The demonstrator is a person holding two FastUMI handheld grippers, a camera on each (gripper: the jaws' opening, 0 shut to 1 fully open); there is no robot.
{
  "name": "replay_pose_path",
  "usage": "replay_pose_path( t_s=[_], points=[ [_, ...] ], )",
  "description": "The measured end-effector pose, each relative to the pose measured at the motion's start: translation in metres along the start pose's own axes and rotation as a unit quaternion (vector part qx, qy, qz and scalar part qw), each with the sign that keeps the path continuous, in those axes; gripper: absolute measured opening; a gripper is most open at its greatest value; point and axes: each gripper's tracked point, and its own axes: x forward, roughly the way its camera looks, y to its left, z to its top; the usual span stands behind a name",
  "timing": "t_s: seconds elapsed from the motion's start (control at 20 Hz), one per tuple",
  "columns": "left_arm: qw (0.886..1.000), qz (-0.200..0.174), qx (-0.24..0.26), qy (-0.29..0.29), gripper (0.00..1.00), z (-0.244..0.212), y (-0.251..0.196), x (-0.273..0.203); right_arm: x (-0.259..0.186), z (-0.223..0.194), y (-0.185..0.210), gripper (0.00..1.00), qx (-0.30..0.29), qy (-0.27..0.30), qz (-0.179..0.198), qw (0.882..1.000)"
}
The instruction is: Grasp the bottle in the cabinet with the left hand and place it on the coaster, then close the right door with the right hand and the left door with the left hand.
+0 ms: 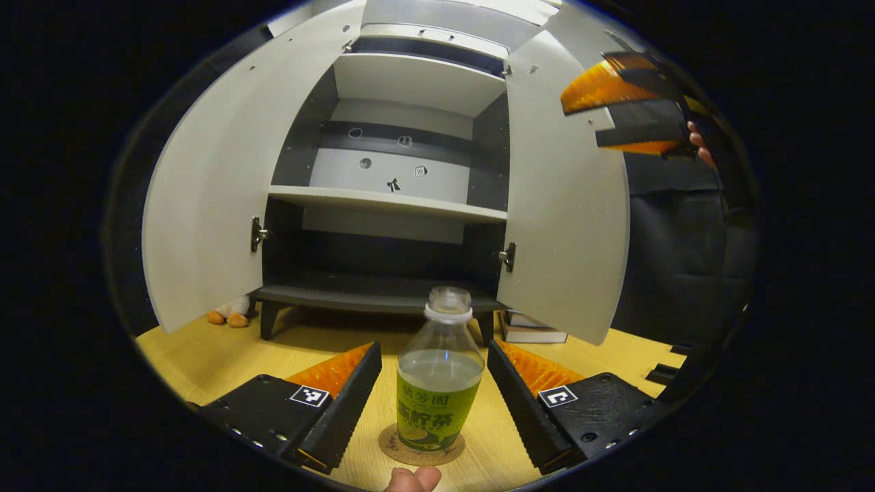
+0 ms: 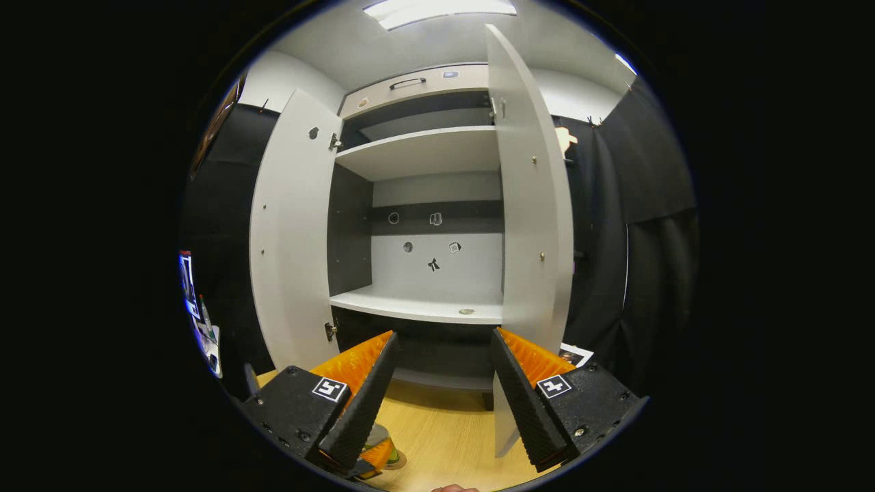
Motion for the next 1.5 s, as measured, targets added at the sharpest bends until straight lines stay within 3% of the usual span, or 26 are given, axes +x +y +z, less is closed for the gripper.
replay_pose_path(
  t_s=[0.25,0.55,0.8,0.95,1.15,1.35,1.5],
  points=[
    [1.000,0.011,-0.011,-0.025,0.95,0.077,0.007,-0.012,0.008,-0.007,-0.004,0.83,0.011,-0.013,-0.007,1.000],
    [0.998,0.007,-0.061,-0.005,0.95,0.113,-0.001,-0.011,0.012,-0.029,0.016,0.83,0.040,-0.027,0.008,0.999],
    [0.999,0.041,-0.009,-0.018,0.95,0.130,0.025,-0.013,0.005,-0.040,0.016,0.83,0.044,-0.017,0.014,0.999],
    [0.998,0.049,0.002,-0.025,0.95,0.136,0.031,-0.013,-0.008,0.013,0.005,0.83,0.083,-0.066,0.024,0.994],
    [0.999,0.047,-0.005,-0.026,0.95,0.136,0.024,-0.017,-0.032,0.100,-0.051,0.83,0.108,-0.137,0.004,0.985],
    [0.998,0.053,0.017,-0.037,0.95,0.137,0.022,-0.018,-0.051,0.158,-0.124,0.82,0.124,-0.196,-0.071,0.970],
    [0.998,0.055,0.016,-0.034,0.95,0.132,0.022,-0.020,-0.040,0.163,-0.167,0.82,0.101,-0.186,-0.130,0.969]
  ],
)
